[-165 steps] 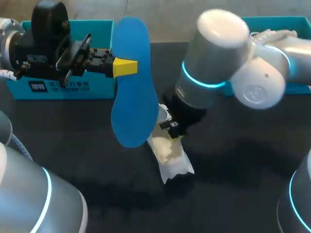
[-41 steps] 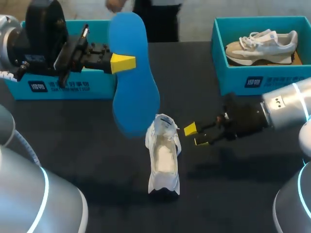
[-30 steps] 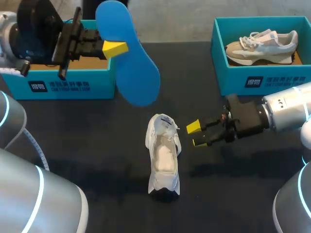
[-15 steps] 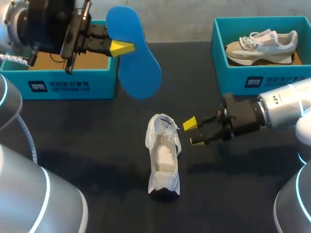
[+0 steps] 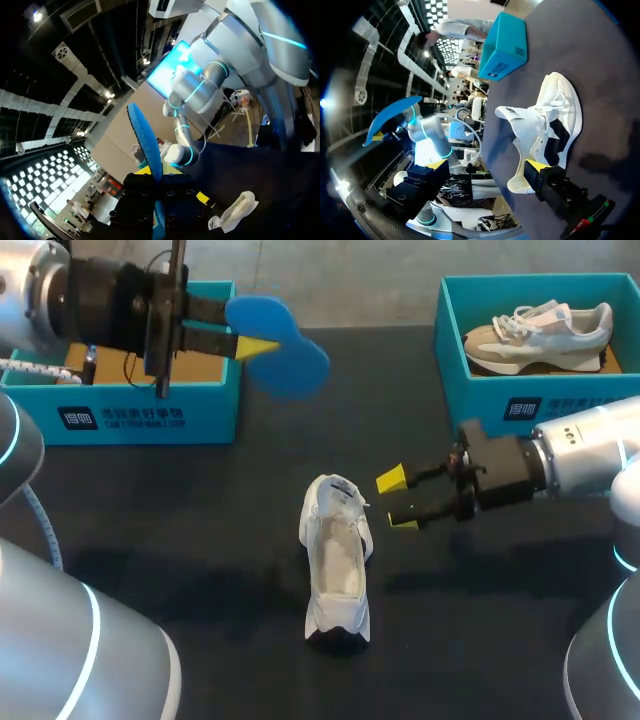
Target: Take the shoe out of the shoebox, open the shoe tongue, remove and reinsert the insole, then place the shoe into the shoebox
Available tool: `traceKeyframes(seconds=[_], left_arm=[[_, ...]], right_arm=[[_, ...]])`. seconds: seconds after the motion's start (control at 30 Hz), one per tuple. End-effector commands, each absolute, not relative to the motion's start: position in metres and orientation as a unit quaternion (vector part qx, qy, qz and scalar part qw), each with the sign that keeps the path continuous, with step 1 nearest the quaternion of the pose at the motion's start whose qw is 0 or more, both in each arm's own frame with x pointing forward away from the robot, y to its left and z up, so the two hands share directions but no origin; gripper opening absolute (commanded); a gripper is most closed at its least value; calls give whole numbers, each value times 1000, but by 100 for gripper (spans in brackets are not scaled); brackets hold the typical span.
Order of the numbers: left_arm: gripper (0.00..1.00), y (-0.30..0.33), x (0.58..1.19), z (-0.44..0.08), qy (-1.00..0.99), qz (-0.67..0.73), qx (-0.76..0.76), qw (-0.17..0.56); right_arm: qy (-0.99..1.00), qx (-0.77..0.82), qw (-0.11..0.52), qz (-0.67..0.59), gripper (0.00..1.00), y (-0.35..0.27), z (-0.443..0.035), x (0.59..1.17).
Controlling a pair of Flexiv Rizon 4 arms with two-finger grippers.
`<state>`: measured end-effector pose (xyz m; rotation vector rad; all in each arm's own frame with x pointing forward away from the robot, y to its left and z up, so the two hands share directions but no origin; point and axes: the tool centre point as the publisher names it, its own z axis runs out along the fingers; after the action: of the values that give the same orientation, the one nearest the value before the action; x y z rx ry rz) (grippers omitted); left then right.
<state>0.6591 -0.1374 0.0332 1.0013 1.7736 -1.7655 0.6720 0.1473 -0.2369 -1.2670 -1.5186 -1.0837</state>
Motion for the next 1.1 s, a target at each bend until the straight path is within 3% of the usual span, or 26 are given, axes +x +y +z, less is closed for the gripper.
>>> traceKeyframes(seconds=[0.03,0.3,0.87,1.1], left_arm=[[0,-136,657,24,598,-614,440,267],[0,-137,654,5,577,-537,516,336],[0,-136,656,-5,587,-512,527,339],[0,-132,654,-25,503,-441,593,448]], right_arm=[[-605,-505,432,-438,100,146,-231,674],[-592,-502,441,-451,100,141,-218,673],[-580,-497,451,-462,100,141,-216,673],[-580,-497,451,-462,100,141,-216,673]])
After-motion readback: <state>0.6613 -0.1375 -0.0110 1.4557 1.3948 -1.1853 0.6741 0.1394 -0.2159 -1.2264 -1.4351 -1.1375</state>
